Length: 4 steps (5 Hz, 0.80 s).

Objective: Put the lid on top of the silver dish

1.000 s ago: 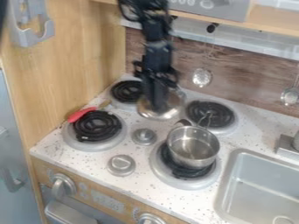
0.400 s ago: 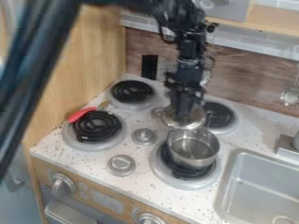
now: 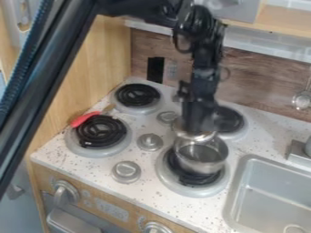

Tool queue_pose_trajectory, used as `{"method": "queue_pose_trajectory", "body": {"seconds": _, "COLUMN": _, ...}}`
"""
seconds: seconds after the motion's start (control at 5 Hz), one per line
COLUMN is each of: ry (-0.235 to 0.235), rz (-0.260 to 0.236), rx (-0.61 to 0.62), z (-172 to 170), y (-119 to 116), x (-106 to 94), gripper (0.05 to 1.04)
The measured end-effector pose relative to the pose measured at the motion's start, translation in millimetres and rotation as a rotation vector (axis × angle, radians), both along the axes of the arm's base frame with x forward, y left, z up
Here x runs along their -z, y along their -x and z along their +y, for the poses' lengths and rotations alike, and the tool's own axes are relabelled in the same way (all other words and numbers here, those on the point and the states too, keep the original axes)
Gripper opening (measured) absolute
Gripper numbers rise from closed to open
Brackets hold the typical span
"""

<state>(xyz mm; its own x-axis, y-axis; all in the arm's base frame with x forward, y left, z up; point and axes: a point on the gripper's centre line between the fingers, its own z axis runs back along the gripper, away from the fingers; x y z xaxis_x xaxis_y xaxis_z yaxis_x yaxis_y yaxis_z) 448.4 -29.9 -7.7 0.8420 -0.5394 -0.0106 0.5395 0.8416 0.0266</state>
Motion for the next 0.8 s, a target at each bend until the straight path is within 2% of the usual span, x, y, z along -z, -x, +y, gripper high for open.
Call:
{"method": "queue_pose_trajectory", "body": {"seconds": 0.4, "ry": -0.008, "rz": -0.017, "rx": 0.024, "z": 1, "y": 21, "x": 1.2, "gripper": 0.240}}
{"method": "queue_pose_trajectory", "body": {"seconds": 0.8, "ry": 0.010, "rz": -0.022, "rx": 0.136, "z": -26, "y": 38, "x": 0.7, "gripper": 0.240}}
